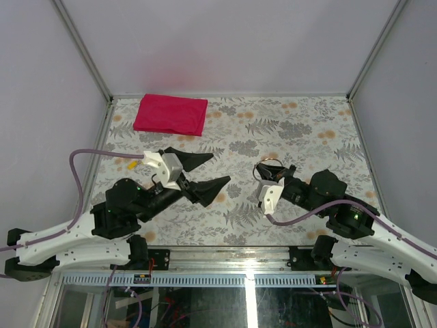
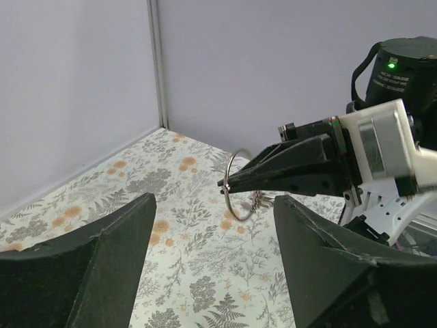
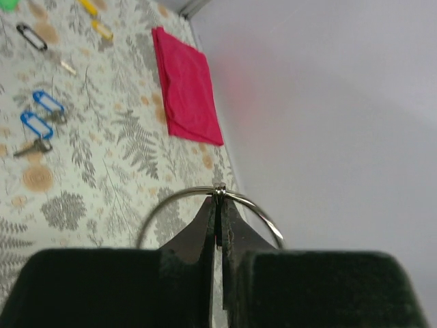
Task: Put the keys on the keyring
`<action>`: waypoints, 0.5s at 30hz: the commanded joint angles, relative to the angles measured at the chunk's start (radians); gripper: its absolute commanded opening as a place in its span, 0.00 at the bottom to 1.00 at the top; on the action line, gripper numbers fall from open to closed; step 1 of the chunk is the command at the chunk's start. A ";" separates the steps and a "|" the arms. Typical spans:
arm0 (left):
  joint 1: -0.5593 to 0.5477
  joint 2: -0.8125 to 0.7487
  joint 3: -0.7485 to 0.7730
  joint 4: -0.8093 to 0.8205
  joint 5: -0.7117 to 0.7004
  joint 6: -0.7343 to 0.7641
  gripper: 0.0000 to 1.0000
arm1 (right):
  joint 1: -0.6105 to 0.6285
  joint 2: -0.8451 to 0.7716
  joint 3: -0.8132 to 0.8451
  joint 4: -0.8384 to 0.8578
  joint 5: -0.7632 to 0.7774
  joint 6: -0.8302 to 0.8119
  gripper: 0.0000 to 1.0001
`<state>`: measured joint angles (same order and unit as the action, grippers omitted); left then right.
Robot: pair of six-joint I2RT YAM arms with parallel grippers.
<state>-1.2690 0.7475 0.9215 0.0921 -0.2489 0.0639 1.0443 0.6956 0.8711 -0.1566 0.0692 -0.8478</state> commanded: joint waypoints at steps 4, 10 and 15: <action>-0.001 0.086 0.058 -0.048 -0.010 0.004 0.72 | -0.001 -0.017 0.073 -0.115 0.046 -0.120 0.00; -0.001 0.054 -0.095 0.104 0.061 0.068 0.73 | -0.001 0.075 0.261 -0.358 -0.018 0.277 0.00; 0.000 0.016 -0.218 0.290 0.087 0.128 0.75 | -0.001 0.184 0.407 -0.555 -0.060 0.573 0.01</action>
<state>-1.2690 0.7948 0.7704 0.1501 -0.1974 0.1234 1.0443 0.8234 1.1748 -0.5568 0.0433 -0.5827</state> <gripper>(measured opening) 0.742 0.028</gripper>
